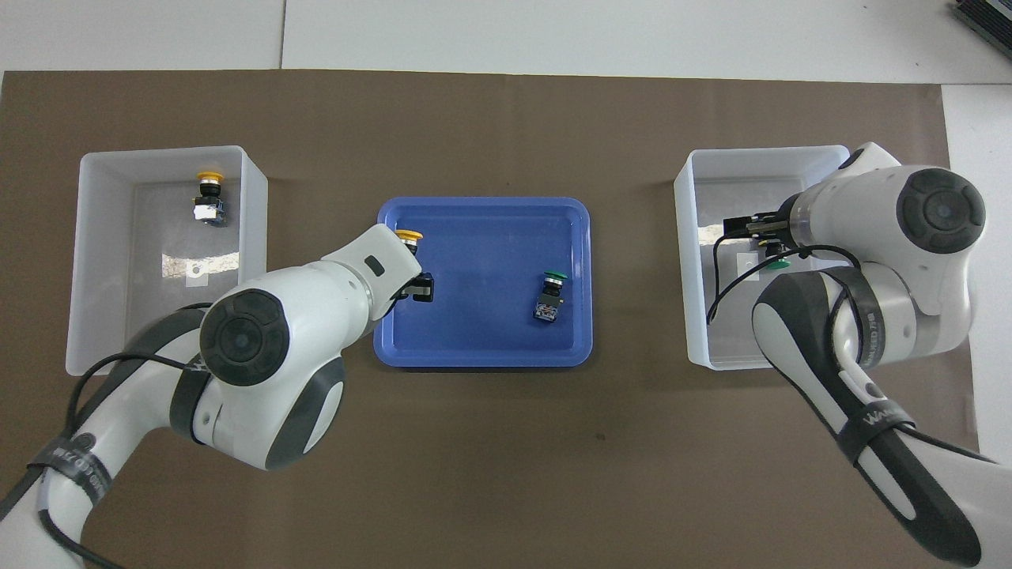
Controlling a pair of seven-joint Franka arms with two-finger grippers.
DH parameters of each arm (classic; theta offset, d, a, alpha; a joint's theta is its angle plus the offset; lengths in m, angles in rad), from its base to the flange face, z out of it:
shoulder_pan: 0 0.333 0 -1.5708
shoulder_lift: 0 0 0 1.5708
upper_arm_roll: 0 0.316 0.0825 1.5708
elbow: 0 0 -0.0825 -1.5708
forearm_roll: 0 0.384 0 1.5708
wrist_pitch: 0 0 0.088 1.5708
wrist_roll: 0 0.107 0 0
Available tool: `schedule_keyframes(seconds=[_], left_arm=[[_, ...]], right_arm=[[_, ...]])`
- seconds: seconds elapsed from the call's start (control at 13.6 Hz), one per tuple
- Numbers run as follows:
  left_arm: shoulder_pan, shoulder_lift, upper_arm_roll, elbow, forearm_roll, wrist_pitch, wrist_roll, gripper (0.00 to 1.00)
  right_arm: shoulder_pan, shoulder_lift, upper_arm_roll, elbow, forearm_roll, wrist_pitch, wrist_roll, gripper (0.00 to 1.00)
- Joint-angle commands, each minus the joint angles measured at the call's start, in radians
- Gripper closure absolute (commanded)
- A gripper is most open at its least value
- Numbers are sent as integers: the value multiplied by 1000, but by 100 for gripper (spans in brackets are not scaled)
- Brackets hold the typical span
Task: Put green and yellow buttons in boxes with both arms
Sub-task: 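Release the green button while the left gripper grasps the second yellow button, then carry the yellow button to its box while the right gripper reaches the tray, then grasp the last green button with the right gripper while the left gripper releases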
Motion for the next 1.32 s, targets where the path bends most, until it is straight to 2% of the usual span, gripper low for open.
schedule_keyframes(seconds=[0.0,0.22,0.59,0.88,1.1,1.25], left_arm=[[105,-85,-6,-5,-11,-110,58,100],[235,-117,-6,0,-11,-177,139,100],[383,-103,-8,-14,-12,-167,283,100],[473,-22,-8,-14,-11,-78,346,100],[516,30,-8,-14,-11,13,356,100],[527,93,-8,6,-11,75,377,100]], right_arm=[[-4,10,107,138,-4,-154,171,0],[79,29,130,143,-2,-144,345,0],[245,123,129,150,-16,-48,572,0],[292,174,129,139,-21,-6,626,0],[317,229,127,113,-80,63,658,8],[331,268,127,113,-131,85,706,12]])
